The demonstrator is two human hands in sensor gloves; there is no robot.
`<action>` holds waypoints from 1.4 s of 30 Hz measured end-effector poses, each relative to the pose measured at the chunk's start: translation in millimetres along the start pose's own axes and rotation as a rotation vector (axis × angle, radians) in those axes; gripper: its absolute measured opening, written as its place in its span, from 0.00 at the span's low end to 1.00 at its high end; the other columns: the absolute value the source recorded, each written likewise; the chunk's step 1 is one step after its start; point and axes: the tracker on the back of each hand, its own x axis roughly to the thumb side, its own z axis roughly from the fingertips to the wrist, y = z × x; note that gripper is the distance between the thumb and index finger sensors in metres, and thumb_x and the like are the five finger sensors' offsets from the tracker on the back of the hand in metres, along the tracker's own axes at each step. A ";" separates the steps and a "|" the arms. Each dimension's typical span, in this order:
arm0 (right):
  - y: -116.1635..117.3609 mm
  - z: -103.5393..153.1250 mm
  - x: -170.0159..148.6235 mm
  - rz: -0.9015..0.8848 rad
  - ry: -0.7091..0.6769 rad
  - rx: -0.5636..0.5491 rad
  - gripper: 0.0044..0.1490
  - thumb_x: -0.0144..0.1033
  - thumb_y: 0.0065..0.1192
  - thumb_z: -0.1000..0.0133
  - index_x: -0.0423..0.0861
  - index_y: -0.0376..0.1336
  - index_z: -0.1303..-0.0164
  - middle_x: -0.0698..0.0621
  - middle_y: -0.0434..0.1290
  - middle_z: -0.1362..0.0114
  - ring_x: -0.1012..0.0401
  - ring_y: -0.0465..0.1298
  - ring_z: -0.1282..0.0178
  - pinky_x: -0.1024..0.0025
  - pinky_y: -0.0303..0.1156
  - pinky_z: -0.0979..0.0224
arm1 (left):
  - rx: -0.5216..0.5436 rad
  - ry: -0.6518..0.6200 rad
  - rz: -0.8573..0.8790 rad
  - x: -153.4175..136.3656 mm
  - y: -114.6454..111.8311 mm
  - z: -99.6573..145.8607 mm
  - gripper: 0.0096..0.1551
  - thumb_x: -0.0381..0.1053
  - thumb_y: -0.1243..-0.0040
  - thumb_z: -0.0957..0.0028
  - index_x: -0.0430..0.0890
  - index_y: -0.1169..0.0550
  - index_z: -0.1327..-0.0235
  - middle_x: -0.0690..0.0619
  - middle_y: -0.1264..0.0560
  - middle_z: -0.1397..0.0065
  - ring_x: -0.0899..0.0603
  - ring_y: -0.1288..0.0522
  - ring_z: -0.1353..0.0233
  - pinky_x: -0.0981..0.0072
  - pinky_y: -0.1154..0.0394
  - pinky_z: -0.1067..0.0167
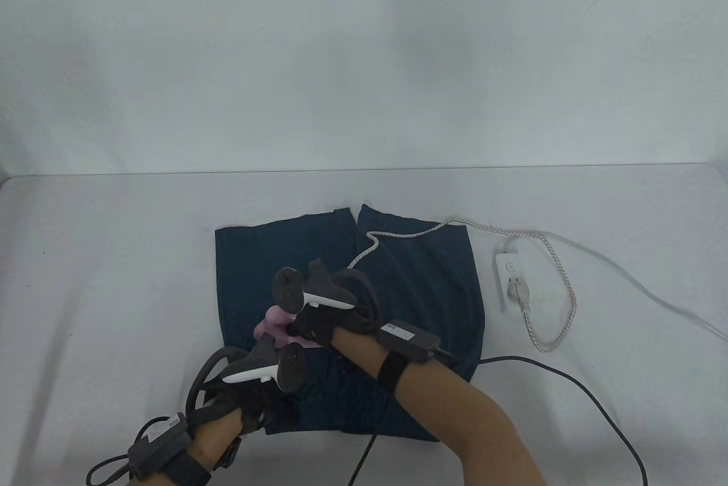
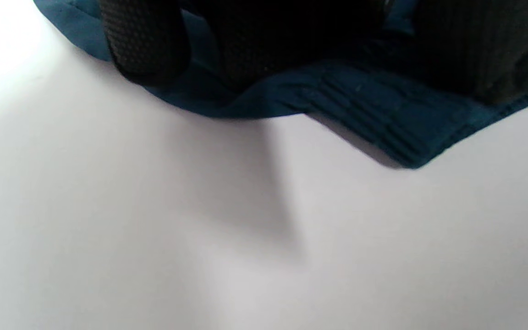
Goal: Iron shorts with electric iron on table
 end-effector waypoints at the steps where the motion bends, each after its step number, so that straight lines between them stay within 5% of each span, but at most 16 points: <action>1: 0.4 -1.5 4.4 0.000 -0.010 -0.003 0.34 0.56 0.75 0.50 0.63 0.66 0.34 0.65 0.79 0.48 0.67 0.83 0.55 0.53 0.80 0.57 | 0.000 0.000 0.000 0.0 -0.1 0.0 0.46 0.70 0.37 0.57 0.62 0.42 0.28 0.57 0.40 0.25 0.51 0.28 0.36 0.46 0.29 0.34; 20: 3.4 4.8 11.2 -0.011 -0.042 0.038 0.34 0.56 0.76 0.51 0.63 0.66 0.33 0.64 0.79 0.49 0.67 0.83 0.55 0.54 0.80 0.57 | 0.001 0.004 0.001 -0.4 -0.7 0.6 0.47 0.70 0.37 0.57 0.61 0.43 0.27 0.56 0.43 0.24 0.51 0.29 0.35 0.46 0.29 0.34; 36: 4.2 58.0 -64.7 -0.076 0.114 0.102 0.33 0.54 0.76 0.50 0.64 0.66 0.33 0.64 0.78 0.48 0.66 0.82 0.53 0.52 0.78 0.54 | 0.000 0.003 0.008 -1.6 -0.8 0.3 0.46 0.71 0.37 0.57 0.63 0.43 0.28 0.59 0.40 0.26 0.52 0.28 0.36 0.46 0.29 0.35; 42: 4.3 71.3 -100.3 -0.363 0.154 0.165 0.30 0.55 0.75 0.49 0.62 0.66 0.37 0.63 0.77 0.46 0.64 0.81 0.49 0.47 0.77 0.46 | -0.002 0.003 0.007 -1.6 -0.7 0.0 0.45 0.71 0.37 0.58 0.64 0.42 0.28 0.58 0.40 0.26 0.52 0.28 0.36 0.46 0.29 0.35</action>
